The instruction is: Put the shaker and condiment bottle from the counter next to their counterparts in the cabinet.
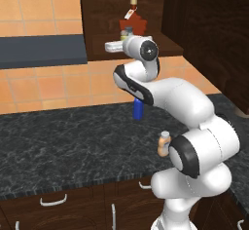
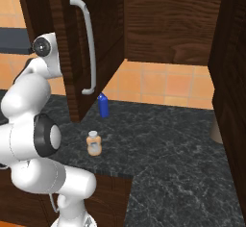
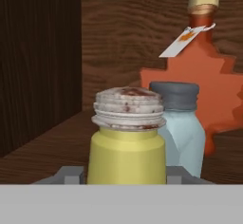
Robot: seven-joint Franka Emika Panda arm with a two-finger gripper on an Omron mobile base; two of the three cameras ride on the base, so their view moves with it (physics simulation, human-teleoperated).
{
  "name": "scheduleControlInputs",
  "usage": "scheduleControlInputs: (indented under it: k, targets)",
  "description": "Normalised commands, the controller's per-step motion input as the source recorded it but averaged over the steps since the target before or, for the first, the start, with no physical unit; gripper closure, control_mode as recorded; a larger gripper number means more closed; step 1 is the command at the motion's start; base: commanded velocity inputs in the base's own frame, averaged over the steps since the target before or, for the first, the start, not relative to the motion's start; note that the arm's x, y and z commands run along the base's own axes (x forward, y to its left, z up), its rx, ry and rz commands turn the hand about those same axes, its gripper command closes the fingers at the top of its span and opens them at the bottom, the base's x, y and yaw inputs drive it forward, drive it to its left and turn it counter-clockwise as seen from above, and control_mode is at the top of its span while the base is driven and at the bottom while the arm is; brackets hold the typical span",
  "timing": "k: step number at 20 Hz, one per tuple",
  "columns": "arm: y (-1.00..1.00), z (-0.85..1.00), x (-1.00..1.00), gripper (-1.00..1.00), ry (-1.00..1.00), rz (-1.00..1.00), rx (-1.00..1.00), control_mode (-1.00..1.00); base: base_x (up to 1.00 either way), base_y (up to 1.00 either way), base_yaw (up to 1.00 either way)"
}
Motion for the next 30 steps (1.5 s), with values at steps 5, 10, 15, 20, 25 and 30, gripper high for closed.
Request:
scheduleControlInputs:
  k: [5, 10, 15, 20, 25, 30]
  targets:
    - [0.01, 0.00, -0.19, -1.00, 0.02, 0.00, 0.00, -1.00, 0.00, 0.00, 0.00]
    - [0.00, 0.06, -0.39, -1.00, 0.00, 0.00, 0.02, -1.00, 0.00, 0.00, 0.00]
    - [0.00, 0.23, -0.61, -1.00, 0.00, 0.00, 0.05, -1.00, 0.00, 0.00, 0.00]
    - [0.00, 0.24, -0.61, -1.00, 0.07, -0.05, 0.02, -1.00, 0.00, 0.00, 0.00]
    - [0.01, 0.04, -0.67, -1.00, 0.09, -0.14, 0.00, -1.00, 0.00, 0.00, 0.00]
    - [0.00, 0.00, -0.87, -1.00, 0.04, -0.20, 0.00, -1.00, 0.00, 0.00, 0.00]
